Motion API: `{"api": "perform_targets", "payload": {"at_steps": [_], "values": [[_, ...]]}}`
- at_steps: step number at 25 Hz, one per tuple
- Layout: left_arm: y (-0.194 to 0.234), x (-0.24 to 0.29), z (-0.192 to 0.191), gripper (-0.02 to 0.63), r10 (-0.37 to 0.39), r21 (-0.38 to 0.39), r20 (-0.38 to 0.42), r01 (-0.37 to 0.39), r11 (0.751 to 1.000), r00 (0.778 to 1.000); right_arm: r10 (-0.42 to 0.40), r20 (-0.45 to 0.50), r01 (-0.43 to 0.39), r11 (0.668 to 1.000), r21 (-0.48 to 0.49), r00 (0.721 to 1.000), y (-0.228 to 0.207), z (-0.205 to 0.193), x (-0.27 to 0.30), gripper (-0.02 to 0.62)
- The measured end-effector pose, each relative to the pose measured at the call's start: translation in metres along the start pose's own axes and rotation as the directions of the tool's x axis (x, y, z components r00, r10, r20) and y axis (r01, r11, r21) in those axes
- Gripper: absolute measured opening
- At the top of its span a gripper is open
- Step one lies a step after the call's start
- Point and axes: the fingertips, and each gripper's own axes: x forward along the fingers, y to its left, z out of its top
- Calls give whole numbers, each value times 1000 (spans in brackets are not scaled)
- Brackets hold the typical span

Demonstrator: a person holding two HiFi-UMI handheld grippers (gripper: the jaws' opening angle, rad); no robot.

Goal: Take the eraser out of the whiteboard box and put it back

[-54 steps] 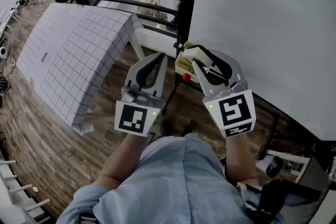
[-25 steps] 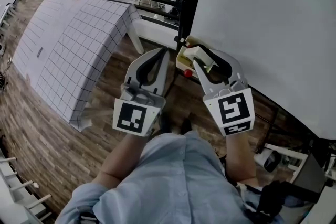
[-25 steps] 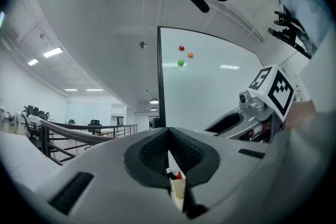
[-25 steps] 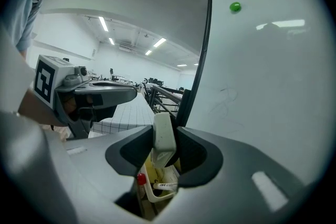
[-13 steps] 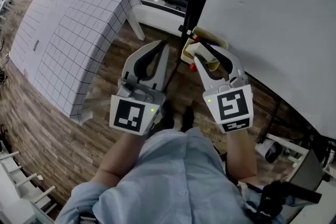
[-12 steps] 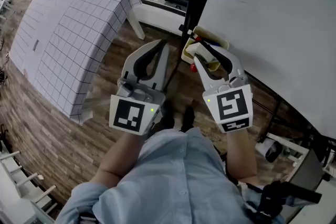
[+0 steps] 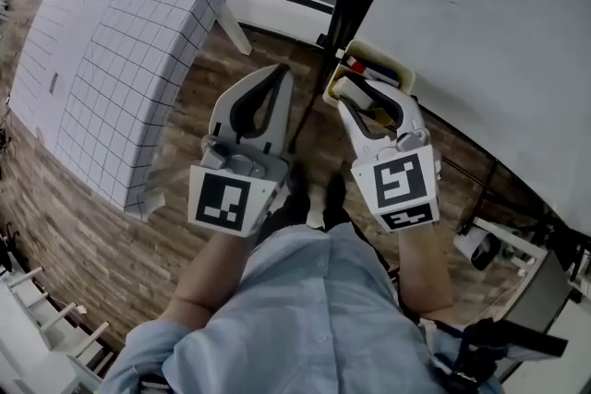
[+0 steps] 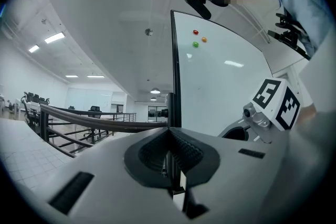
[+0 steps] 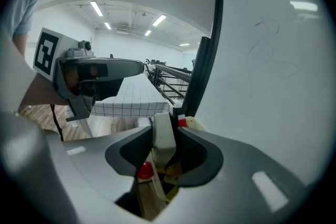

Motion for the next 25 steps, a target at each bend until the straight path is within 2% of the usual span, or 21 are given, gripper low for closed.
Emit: {"api": "perform_targets", "payload": {"at_steps": [5, 13, 25], "values": [[4, 6, -7, -2, -9, -4, -8, 9, 1000, 1000, -9, -38, 7, 999, -34, 999, 3, -6, 10, 143], [2, 3, -7, -2, -21, -9, -11, 20, 1000, 1000, -30, -48, 30, 1000, -10, 998, 2, -9, 11, 153], [-3, -3, 5, -2, -6, 0, 10, 6, 1000, 1000, 13, -23, -13, 1000, 4, 1000, 6, -1, 0, 158]]}}
